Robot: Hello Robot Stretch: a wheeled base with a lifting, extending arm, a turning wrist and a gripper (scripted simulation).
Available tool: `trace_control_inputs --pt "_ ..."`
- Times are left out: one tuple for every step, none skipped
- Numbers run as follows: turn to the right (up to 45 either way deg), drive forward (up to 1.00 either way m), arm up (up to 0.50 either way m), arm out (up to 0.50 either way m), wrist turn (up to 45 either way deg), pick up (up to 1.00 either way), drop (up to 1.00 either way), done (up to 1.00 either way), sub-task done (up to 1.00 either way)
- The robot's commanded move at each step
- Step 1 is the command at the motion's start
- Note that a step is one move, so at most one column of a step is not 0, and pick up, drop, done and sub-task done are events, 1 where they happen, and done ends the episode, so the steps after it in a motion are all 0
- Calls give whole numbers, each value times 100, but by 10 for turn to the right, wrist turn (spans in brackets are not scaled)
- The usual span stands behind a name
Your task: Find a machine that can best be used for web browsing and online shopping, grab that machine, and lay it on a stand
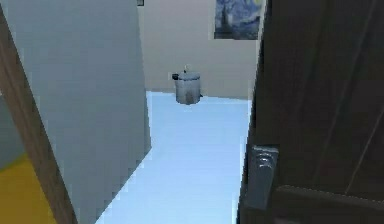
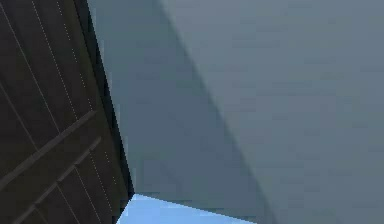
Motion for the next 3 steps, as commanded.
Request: trace_control_inputs --pt "-30 0 0 0 0 0 0 0 0" --pt "0 100 0 0 0 0 0 0 0" --pt "450 0 0 0 0 0 0 0 0"
